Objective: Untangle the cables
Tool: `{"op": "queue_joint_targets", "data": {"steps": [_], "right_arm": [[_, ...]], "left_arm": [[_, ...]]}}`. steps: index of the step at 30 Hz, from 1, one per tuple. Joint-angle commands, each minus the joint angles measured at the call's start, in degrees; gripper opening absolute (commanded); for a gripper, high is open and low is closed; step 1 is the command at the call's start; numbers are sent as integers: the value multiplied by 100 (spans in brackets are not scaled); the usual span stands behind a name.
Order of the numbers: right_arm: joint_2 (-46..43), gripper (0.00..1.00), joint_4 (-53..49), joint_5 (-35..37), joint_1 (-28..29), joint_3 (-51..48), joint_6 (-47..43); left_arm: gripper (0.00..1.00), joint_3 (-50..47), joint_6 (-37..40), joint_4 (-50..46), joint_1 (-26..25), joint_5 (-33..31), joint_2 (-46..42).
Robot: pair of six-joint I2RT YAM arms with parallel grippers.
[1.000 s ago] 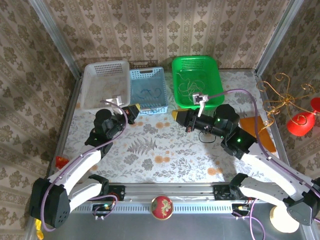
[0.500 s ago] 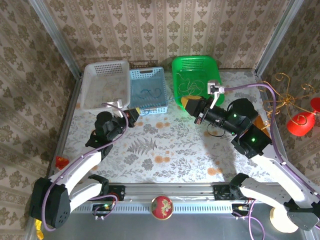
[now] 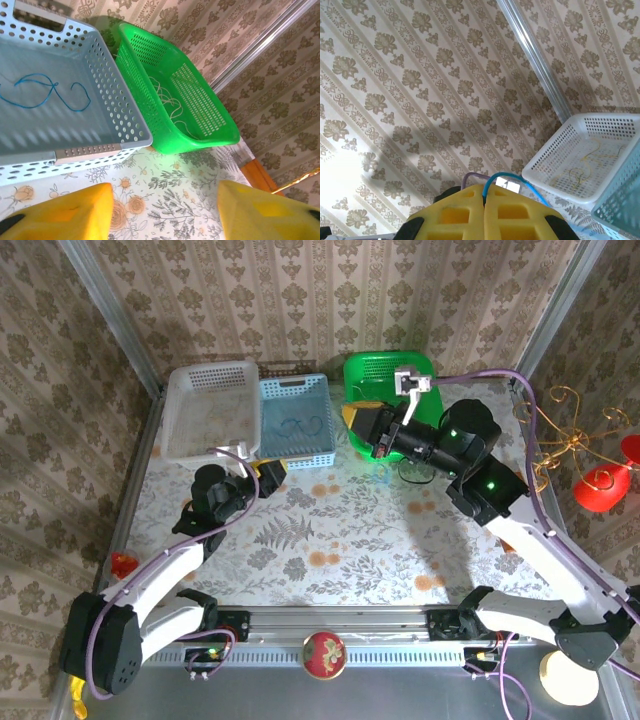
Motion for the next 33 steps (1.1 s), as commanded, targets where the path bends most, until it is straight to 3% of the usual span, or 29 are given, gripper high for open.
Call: {"op": "queue_joint_targets", "data": {"steps": [1,11,24,33], "right_arm": [[66,0,-24,-212,-24,223,-200],[178,0,125,-359,-24,317,-2],[392,0,222,-545,-23,534,141],[250,0,251,-547,-13,398,182]], "left_arm": [[63,-30,133,23,42,143,-77],[82,-87,79,713,35,956,74],[86,-48,-638,2085,-5,1432,524],[86,304,-778,2626,-476,1766,998]]}}
